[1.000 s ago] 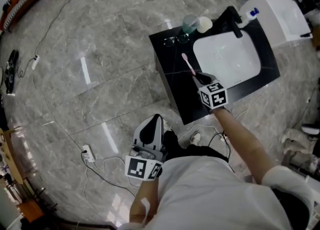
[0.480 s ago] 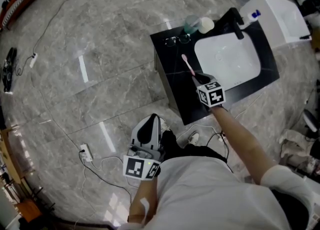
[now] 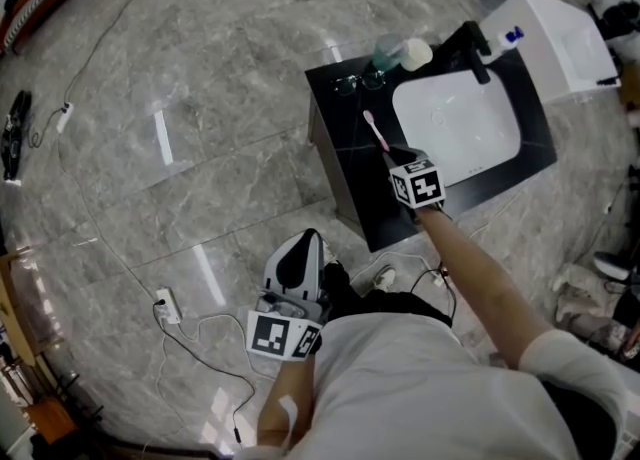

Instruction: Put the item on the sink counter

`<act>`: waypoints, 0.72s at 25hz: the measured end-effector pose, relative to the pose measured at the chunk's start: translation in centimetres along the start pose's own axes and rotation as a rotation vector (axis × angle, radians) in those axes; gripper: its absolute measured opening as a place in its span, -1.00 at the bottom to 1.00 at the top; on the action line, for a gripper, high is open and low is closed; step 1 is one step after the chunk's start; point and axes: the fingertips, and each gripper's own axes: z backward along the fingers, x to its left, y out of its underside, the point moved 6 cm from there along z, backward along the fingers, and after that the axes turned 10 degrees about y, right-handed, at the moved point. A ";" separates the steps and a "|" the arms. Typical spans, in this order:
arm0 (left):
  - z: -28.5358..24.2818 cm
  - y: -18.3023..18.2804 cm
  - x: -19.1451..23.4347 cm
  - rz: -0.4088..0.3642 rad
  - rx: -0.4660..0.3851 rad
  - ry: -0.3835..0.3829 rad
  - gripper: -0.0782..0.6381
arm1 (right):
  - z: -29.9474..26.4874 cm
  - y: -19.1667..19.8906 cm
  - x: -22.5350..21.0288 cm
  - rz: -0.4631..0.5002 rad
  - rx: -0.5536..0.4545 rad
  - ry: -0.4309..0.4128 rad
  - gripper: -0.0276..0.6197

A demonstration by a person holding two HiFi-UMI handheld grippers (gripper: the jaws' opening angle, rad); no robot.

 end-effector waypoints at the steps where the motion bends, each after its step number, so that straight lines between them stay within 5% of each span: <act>1: 0.1 0.0 0.1 0.002 -0.003 -0.001 -0.77 | -0.2 0.1 0.1 0.004 0.012 0.001 -0.68; 18: 0.7 1.7 1.0 0.067 -0.015 -0.006 -0.77 | -0.5 0.3 0.9 0.071 0.082 0.027 -0.68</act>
